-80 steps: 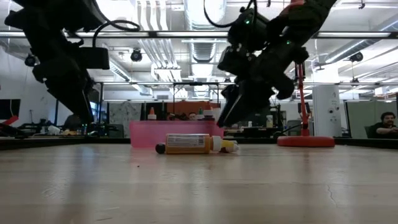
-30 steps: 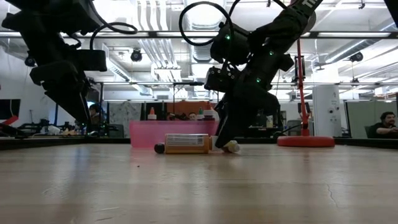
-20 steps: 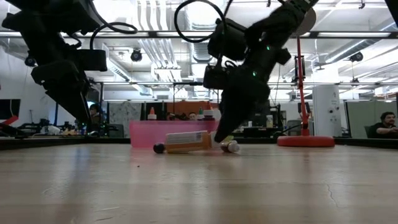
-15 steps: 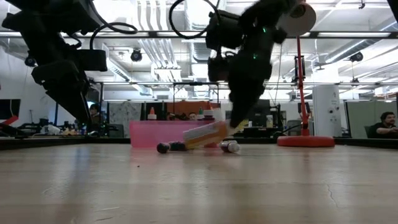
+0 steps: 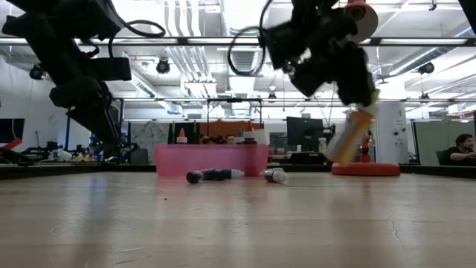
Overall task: Pick & Place food coloring
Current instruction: Put the big yellow food coloring bottle into the red bin
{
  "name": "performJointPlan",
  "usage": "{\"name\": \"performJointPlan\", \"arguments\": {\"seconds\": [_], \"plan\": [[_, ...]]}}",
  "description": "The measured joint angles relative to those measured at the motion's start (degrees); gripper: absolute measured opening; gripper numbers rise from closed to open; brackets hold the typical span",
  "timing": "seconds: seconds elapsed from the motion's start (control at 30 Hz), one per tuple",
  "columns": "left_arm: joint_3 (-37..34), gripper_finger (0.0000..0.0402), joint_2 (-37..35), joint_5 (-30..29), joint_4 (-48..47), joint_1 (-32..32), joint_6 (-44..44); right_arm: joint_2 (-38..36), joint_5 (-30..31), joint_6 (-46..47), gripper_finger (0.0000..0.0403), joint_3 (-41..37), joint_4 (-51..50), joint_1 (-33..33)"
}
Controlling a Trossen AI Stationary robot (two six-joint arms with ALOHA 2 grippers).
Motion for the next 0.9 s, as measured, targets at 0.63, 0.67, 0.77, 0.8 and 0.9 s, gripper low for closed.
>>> {"name": "performJointPlan", "arguments": {"seconds": [0.63, 0.67, 0.77, 0.8, 0.9], "plan": [[0.0, 0.0161, 0.0, -1.4, 0.4, 0.0, 0.0, 0.1, -13.9, 11.4, 0.0134, -21.0, -4.7, 1.0], [-0.1, 0.0161, 0.0, -1.4, 0.4, 0.0, 0.1, 0.0, -13.9, 12.0, 0.0136, -21.3, -3.9, 1.0], [-0.1, 0.0161, 0.0, -1.4, 0.4, 0.0, 0.9, 0.0, -12.7, 13.4, 0.0139, -21.7, -1.3, 1.0], [-0.1, 0.0161, 0.0, -1.4, 0.4, 0.0, 1.2, 0.0, -12.1, 14.0, 0.0138, -21.7, -0.9, 1.0], [-0.2, 0.0161, 0.0, -1.4, 0.4, 0.0, 1.2, -0.1, -11.0, 14.2, 0.0138, -20.3, -0.5, 1.0]]}}
